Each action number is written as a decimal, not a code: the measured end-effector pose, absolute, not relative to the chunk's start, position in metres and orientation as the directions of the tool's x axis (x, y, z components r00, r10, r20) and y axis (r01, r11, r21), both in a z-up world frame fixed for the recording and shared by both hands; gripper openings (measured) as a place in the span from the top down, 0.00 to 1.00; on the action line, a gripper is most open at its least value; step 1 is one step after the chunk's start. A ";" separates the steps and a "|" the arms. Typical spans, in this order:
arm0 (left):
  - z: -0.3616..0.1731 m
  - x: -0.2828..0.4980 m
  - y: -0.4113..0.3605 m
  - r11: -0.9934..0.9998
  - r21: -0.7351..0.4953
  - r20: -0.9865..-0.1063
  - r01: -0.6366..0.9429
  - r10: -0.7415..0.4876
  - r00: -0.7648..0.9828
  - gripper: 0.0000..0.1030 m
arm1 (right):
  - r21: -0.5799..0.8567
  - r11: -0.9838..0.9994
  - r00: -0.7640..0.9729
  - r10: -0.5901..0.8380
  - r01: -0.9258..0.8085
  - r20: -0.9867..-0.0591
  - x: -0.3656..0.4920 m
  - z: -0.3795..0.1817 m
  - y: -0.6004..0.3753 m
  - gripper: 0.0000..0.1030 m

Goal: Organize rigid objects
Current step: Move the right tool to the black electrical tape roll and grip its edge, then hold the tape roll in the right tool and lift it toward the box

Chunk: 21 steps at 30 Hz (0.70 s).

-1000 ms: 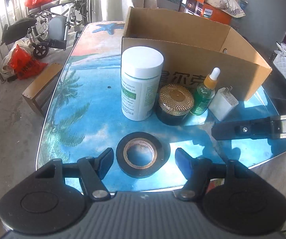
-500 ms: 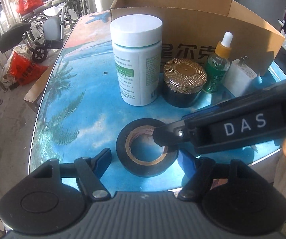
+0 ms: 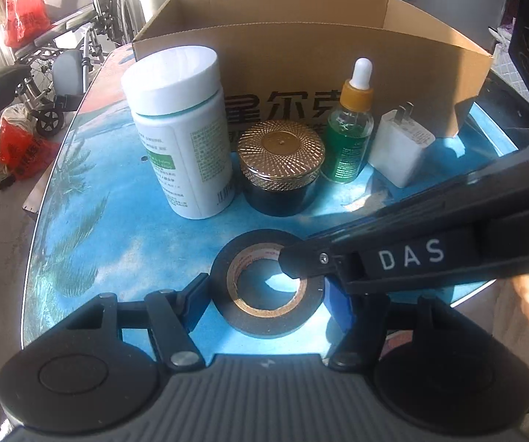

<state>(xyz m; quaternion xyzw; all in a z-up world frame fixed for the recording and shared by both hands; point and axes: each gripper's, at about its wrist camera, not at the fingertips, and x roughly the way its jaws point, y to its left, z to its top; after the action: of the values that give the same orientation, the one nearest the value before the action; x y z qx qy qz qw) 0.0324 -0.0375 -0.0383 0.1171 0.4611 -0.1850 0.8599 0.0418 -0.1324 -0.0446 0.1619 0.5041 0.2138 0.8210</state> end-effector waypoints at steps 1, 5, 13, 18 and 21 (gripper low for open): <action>-0.038 0.032 -0.042 0.899 0.029 -0.836 0.437 -0.218 0.504 0.34 | 0.478 0.861 0.408 0.504 -0.174 -0.761 0.038 -0.044 -0.139 0.83; -0.040 0.030 -0.068 0.864 0.021 -0.833 0.503 -0.263 0.486 0.34 | 0.466 0.878 0.441 0.465 -0.113 -0.768 0.024 -0.044 -0.163 0.81; -0.041 0.029 -0.095 0.828 0.049 -0.837 0.558 -0.271 0.476 0.34 | 0.499 0.866 0.478 0.454 -0.039 -0.751 0.012 -0.051 -0.194 0.82; -0.042 0.030 -0.096 0.829 0.050 -0.844 0.557 -0.263 0.467 0.34 | 0.509 0.860 0.483 0.465 -0.046 -0.742 0.008 -0.050 -0.202 0.82; -0.044 0.036 -0.096 0.828 0.054 -0.848 0.558 -0.257 0.463 0.34 | 0.524 0.851 0.486 0.475 -0.041 -0.733 0.006 -0.050 -0.206 0.82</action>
<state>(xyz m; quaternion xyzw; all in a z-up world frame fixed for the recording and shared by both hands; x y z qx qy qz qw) 0.0364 -0.0958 -0.0442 0.1645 0.4576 -0.2427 0.8394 0.0063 -0.2063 -0.0503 0.2248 0.4825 0.1549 0.8323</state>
